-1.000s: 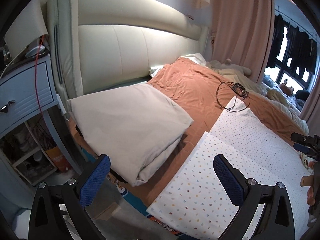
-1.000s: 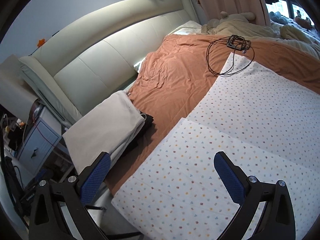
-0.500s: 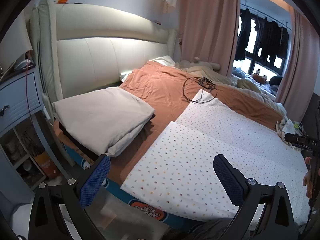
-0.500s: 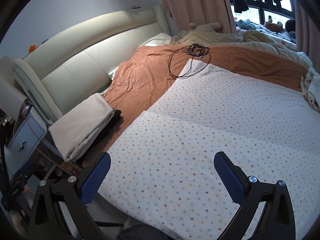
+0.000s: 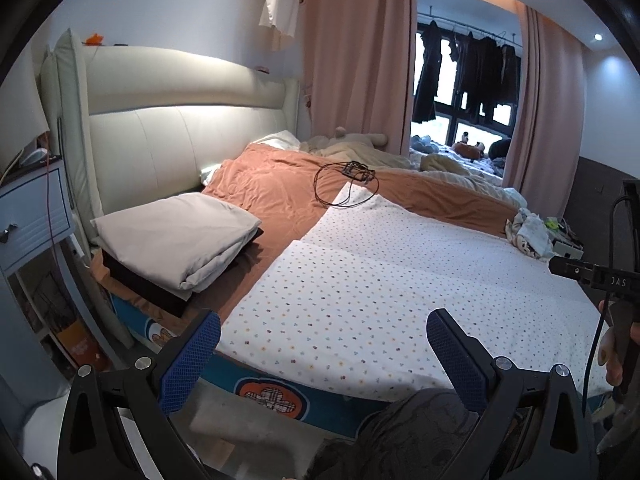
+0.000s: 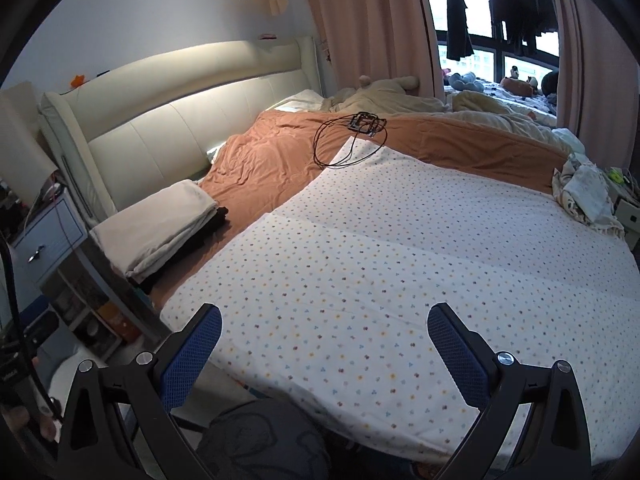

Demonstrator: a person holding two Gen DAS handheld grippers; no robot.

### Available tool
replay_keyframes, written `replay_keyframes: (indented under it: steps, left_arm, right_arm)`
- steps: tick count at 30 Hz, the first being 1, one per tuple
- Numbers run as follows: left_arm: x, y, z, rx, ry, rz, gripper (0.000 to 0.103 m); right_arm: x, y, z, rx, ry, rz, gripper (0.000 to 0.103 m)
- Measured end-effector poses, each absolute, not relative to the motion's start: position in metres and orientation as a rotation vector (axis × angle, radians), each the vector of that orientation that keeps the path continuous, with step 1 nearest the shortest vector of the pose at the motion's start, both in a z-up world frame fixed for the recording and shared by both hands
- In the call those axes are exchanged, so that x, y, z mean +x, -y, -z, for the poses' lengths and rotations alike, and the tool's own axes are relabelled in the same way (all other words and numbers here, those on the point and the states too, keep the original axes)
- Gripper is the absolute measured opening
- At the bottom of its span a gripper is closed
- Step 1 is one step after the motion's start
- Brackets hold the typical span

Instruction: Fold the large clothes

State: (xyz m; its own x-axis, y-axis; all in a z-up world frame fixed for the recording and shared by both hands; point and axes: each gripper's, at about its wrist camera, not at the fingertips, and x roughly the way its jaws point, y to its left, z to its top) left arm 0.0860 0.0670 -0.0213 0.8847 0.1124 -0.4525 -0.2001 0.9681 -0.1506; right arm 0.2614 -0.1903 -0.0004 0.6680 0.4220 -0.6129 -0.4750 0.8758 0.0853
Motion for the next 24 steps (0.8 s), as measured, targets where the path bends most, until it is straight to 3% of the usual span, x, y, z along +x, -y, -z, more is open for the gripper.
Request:
replay_keyframes:
  steps: [24]
  left_arm:
    - [-0.012, -0.012, 0.045, -0.11, -0.364, -0.107, 0.103]
  right_arm:
    - [0.121, 0.264, 0.021, -0.03, -0.492, -0.438, 0.103]
